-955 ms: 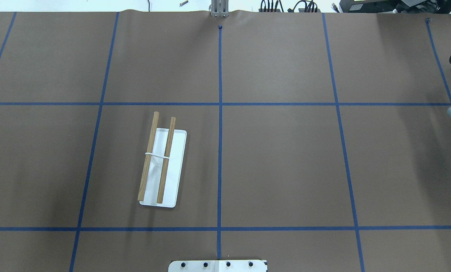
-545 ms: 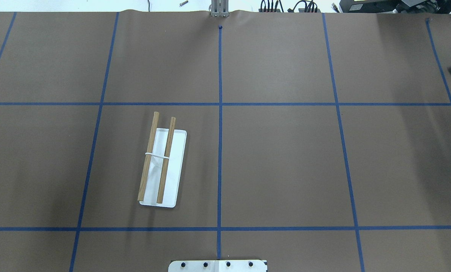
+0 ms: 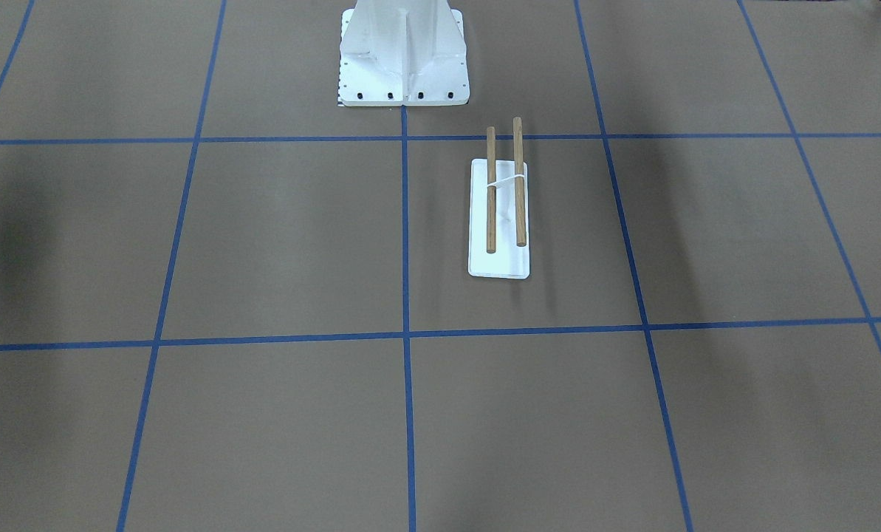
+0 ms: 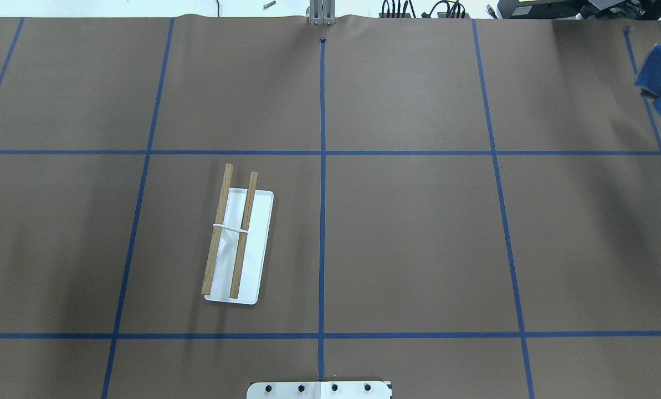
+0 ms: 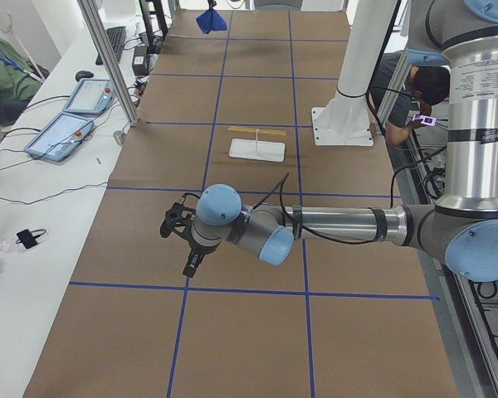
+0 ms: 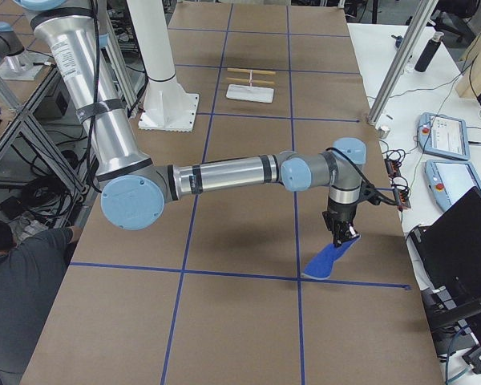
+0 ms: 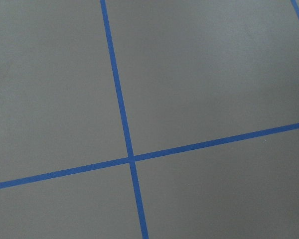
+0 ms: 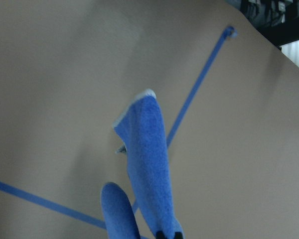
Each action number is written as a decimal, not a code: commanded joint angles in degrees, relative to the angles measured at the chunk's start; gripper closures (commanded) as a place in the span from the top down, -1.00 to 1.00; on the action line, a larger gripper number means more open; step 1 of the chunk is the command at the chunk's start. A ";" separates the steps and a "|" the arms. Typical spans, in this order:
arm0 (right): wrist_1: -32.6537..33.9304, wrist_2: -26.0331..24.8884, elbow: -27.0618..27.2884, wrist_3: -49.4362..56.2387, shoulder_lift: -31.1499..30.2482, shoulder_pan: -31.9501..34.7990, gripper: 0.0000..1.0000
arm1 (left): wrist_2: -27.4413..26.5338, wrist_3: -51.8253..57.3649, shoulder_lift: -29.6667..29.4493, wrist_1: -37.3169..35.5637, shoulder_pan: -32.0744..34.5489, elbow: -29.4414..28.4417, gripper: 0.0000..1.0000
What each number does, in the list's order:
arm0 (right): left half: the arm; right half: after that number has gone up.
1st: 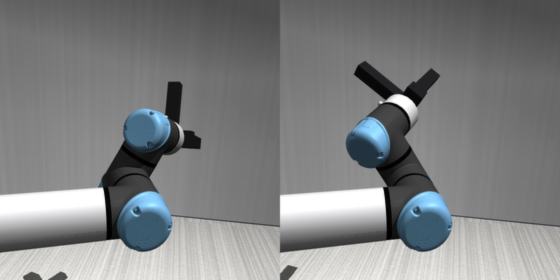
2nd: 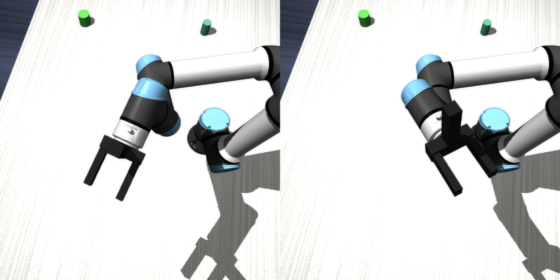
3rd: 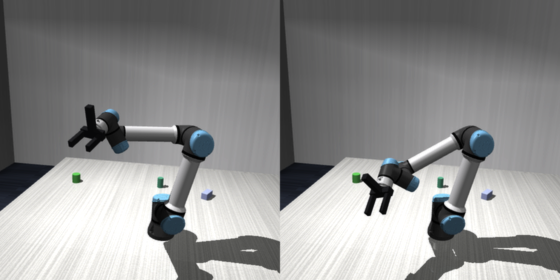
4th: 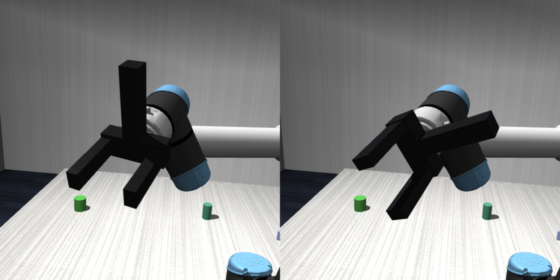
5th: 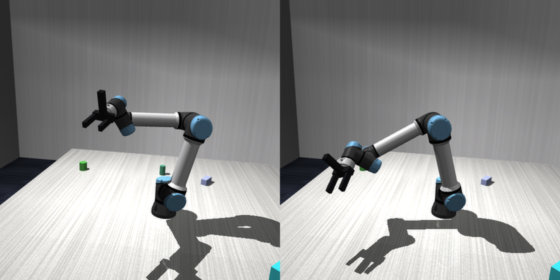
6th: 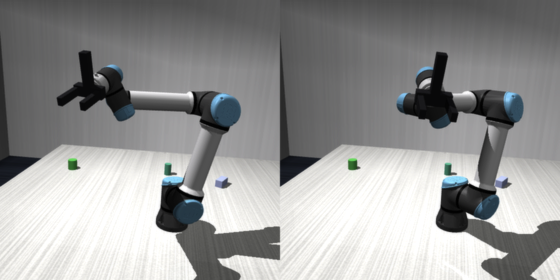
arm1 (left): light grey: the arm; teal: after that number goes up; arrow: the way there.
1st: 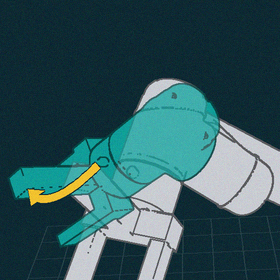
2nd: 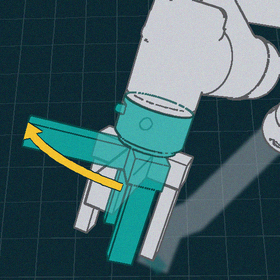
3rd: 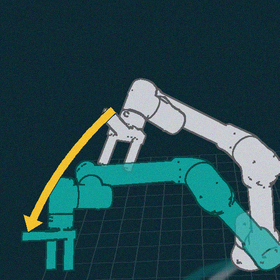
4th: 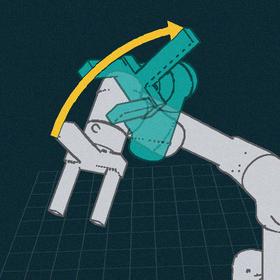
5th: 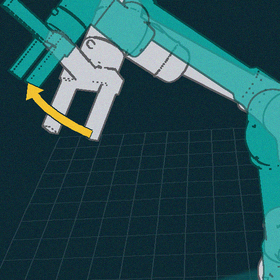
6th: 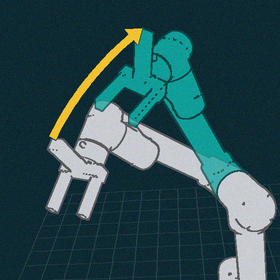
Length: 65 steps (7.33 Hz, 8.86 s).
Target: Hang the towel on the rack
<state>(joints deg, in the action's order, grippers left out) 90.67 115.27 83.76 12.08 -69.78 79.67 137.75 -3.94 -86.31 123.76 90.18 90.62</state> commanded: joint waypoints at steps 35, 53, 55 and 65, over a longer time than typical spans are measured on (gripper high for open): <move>14.54 -34.95 23.03 -37.99 25.23 -51.38 0.58 | -11.98 -122.98 -46.76 8.25 -46.68 -3.61 -1.00; 10.58 8.92 -1.67 2.41 10.11 -4.53 1.00 | -7.41 -114.28 -19.95 7.90 -45.62 16.96 -1.00; 10.75 9.00 -1.75 3.39 9.49 -3.47 1.00 | -7.06 -111.22 -18.12 7.81 -45.10 16.52 -1.00; 10.59 9.53 -1.40 7.69 -0.50 5.66 1.00 | -12.68 -83.25 -17.84 0.83 -36.34 7.99 0.94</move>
<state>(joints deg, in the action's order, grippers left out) 102.38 124.92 82.25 19.78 -67.27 83.49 125.23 -95.53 -104.23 128.80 50.72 98.83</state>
